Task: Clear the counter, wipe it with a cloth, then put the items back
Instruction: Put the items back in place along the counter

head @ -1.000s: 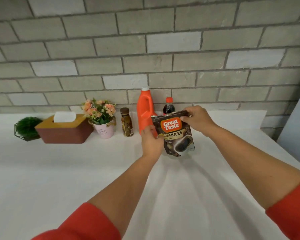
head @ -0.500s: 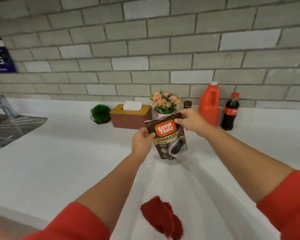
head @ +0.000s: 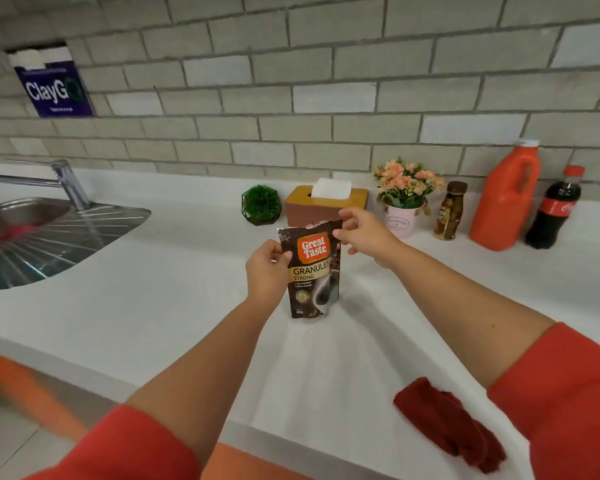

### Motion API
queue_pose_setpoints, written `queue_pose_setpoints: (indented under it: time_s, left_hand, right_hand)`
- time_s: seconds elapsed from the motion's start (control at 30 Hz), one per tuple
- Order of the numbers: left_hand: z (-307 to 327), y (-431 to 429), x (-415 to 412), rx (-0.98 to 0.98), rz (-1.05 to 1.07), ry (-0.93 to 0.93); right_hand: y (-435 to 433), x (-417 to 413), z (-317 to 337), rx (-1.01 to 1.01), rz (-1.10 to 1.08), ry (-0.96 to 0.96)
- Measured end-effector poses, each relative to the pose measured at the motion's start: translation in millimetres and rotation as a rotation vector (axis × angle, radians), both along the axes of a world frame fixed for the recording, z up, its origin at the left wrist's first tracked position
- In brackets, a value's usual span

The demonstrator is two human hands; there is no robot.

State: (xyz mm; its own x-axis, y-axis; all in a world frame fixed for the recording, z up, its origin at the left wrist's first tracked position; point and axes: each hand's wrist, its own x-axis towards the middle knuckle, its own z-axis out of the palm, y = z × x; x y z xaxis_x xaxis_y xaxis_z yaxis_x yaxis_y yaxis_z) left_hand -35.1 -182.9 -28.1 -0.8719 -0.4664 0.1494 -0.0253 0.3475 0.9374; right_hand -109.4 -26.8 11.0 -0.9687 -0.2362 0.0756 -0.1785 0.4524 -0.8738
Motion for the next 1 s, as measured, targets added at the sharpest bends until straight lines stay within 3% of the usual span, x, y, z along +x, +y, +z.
queue_pose_setpoints:
  time_s: [0.43, 0.7, 1.0]
  left_hand:
    - [0.0, -85.2, -75.0, -0.018, 0.198, 0.063]
    - [6.0, -123.6, -112.8, 0.011, 0.203, 0.09]
    - [0.8, -185.7, -162.2, -0.065, 0.172, 0.107]
  right_hand:
    - [-105.9, -67.3, -34.5, 0.06, 0.005, 0.002]
    - [-178.9, -75.2, -45.3, 0.177, 0.236, 0.095]
    - [-260.4, -111.2, -57.3, 0.246, 0.112, 0.14]
